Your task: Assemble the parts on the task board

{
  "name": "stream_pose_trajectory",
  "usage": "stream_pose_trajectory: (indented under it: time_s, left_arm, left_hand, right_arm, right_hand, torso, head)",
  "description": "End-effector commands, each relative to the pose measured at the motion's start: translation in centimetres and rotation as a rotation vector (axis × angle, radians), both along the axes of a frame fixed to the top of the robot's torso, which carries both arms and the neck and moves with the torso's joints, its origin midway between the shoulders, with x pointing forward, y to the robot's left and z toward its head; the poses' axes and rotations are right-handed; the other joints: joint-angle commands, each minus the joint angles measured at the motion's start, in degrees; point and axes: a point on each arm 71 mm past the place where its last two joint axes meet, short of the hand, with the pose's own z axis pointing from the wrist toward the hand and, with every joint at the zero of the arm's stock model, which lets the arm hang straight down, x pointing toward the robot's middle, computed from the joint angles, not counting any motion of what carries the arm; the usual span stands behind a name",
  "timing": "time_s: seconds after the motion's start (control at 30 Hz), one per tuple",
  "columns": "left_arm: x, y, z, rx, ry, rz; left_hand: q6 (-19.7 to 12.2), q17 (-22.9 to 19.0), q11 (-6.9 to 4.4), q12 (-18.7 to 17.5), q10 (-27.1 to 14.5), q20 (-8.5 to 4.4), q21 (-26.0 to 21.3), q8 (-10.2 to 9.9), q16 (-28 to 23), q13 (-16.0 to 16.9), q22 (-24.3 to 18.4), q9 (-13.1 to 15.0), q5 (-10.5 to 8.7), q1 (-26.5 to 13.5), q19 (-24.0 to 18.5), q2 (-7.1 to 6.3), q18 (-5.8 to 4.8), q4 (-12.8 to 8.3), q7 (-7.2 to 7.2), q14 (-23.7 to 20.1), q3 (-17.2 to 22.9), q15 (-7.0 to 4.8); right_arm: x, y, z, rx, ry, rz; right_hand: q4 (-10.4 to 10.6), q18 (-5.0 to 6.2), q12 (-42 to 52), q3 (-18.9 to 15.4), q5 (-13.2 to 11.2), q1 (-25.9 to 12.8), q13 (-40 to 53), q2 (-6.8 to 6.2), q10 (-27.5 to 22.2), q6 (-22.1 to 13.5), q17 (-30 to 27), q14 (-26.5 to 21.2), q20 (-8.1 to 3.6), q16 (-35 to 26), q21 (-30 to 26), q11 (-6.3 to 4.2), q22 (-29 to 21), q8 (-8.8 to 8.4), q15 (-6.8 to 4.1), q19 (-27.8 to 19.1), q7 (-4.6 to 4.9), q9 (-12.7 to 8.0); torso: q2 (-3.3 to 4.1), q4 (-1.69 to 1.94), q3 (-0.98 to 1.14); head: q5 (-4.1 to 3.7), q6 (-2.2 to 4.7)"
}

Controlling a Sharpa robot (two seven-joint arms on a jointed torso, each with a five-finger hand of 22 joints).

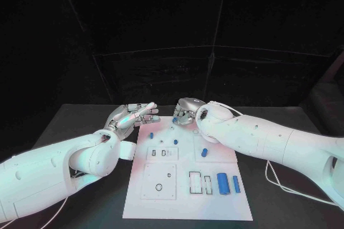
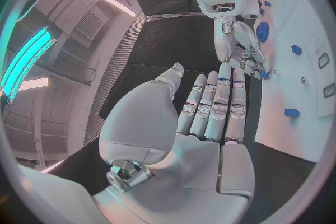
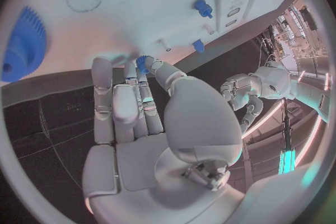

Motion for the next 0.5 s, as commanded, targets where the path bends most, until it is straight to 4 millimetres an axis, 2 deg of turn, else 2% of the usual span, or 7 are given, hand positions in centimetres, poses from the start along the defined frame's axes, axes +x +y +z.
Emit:
stream_pose_trajectory:
  time_s: [0.03,0.1,0.2,0.27,0.33,0.5]
  left_arm:
    - [0.0,-0.1,0.2,-0.005,-0.009,-0.015]
    - [0.0,-0.1,0.2,-0.004,-0.009,-0.015]
    - [0.0,-0.1,0.2,-0.004,-0.008,-0.015]
    - [0.0,-0.1,0.2,-0.004,-0.008,-0.015]
    - [0.0,-0.1,0.2,-0.004,-0.008,-0.014]
    - [0.1,0.1,0.2,-0.002,-0.008,-0.012]
  left_hand:
    - [0.05,0.09,0.14,-0.37,-0.10,-0.01,-0.37,-0.34,-0.20,-0.06,-0.09,-0.06,-0.32,0.07,0.33,0.47,0.81,-0.44,0.23,0.17,0.01,0.31]
    - [0.05,0.09,0.14,-0.37,-0.10,-0.01,-0.37,-0.34,-0.20,-0.06,-0.09,-0.06,-0.32,0.07,0.33,0.47,0.81,-0.44,0.23,0.17,0.01,0.31]
    - [0.05,0.09,0.14,-0.37,-0.10,-0.01,-0.37,-0.34,-0.20,-0.06,-0.09,-0.06,-0.32,0.07,0.33,0.47,0.81,-0.44,0.23,0.17,0.01,0.31]
    - [0.05,0.09,0.14,-0.37,-0.10,-0.01,-0.37,-0.34,-0.20,-0.06,-0.09,-0.06,-0.32,0.07,0.33,0.47,0.81,-0.44,0.23,0.17,0.01,0.31]
    - [0.05,0.09,0.14,-0.37,-0.10,-0.01,-0.37,-0.34,-0.20,-0.06,-0.09,-0.06,-0.32,0.07,0.33,0.47,0.81,-0.44,0.23,0.17,0.01,0.31]
    - [0.05,0.09,0.14,-0.37,-0.10,-0.01,-0.37,-0.34,-0.20,-0.06,-0.09,-0.06,-0.32,0.07,0.33,0.47,0.81,-0.44,0.23,0.17,0.01,0.31]
  right_arm:
    - [0.0,0.1,-0.1,-0.024,0.015,0.008]
    - [0.1,0.1,-0.1,-0.025,0.015,0.005]
    - [0.1,0.0,0.0,-0.023,0.010,-0.001]
    - [0.2,-0.1,0.1,-0.018,0.002,-0.006]
    - [0.2,-0.3,0.2,-0.011,-0.009,-0.009]
    - [-0.1,-1.2,0.5,0.006,-0.030,-0.016]
  right_hand:
    - [0.51,0.01,-0.59,0.01,-0.43,-0.20,-0.16,-0.64,-0.95,-0.96,-0.39,1.27,0.38,0.07,0.22,0.27,-0.03,-0.65,0.30,-0.50,0.27,-0.17]
    - [0.75,0.01,-1.00,0.03,-0.53,-0.38,-0.26,-1.19,-1.95,-2.81,-0.87,1.04,0.64,-0.18,0.20,0.75,-0.22,-0.99,0.73,-0.85,0.98,-0.42]
    - [1.09,-0.02,-1.81,-0.15,-0.66,-0.60,-0.42,-2.26,-4.55,-7.52,-1.56,0.70,1.38,-0.49,0.15,2.01,-0.57,-1.03,1.66,-1.45,2.29,-0.57]
    - [1.37,0.17,-1.95,-0.71,-1.27,-0.54,-0.34,-2.93,-6.38,-11.36,-1.94,0.49,1.90,-0.57,0.15,2.40,-0.78,-0.93,2.01,-1.88,2.34,-0.48]
    - [1.52,0.23,-1.78,-1.29,-1.62,-0.45,-0.28,-3.33,-7.13,-13.10,-2.09,0.40,2.09,-0.57,0.18,2.53,-0.87,-1.00,2.15,-2.06,2.43,-0.49]
    - [1.61,0.23,-1.47,-1.53,-1.58,-0.28,-0.20,-3.37,-7.20,-13.36,-1.96,0.41,2.17,-0.42,0.35,2.58,-0.67,-0.87,2.20,-2.01,2.55,-0.40]
  torso:
    - [0.01,-0.03,0.00]
    - [0.01,-0.01,-0.01]
    - [0.00,-0.02,0.00]
    - [-0.01,-0.06,0.02]
    - [-0.01,-0.08,0.05]
    - [-0.04,-0.14,0.10]
  head:
    - [0.24,-0.01]
    - [0.19,-0.01]
    - [0.17,-0.02]
    - [0.20,0.00]
    - [0.23,0.00]
    - [0.32,0.10]
